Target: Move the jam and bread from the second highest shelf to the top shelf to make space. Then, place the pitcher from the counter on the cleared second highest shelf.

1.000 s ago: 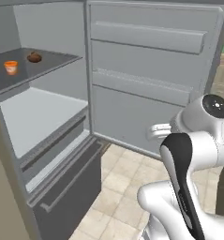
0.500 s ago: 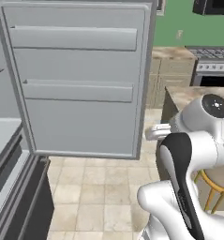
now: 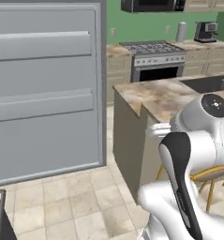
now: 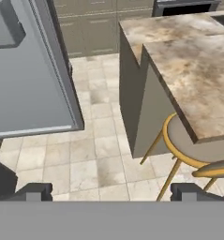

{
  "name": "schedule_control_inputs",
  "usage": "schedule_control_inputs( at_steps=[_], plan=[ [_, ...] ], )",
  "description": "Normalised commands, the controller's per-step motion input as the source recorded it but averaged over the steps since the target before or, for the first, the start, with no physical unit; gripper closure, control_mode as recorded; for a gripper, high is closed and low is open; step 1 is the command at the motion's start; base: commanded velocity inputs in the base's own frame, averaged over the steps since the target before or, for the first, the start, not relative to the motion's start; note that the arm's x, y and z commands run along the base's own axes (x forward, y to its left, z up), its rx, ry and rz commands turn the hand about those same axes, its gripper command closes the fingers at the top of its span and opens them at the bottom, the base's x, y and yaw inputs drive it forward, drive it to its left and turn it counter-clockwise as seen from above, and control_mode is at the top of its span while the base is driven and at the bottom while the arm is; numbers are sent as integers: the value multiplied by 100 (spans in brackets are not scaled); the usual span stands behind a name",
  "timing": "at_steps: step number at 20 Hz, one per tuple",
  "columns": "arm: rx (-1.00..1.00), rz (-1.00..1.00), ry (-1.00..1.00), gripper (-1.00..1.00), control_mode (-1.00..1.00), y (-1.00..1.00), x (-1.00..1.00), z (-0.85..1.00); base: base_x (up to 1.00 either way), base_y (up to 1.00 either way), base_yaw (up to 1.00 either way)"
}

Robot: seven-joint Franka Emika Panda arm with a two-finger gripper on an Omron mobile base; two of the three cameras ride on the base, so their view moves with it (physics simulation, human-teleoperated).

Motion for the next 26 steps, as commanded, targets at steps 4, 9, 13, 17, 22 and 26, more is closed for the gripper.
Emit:
schedule_control_inputs(
  at_steps=[4,9,13,17,22,26],
  plan=[
    [0,0,0,-100,100,0,0,0,-89,-31,-40],
    [0,0,0,-100,100,0,0,0,-87,-30,-50],
    [0,0,0,-100,100,0,0,0,-8,-68,-59],
    [0,0,0,-100,100,0,0,0,21,-95,-57],
    [0,0,0,-100,100,0,0,0,25,-85,-64],
    [0,0,0,-100,100,0,0,0,66,-75,-53]
  ],
)
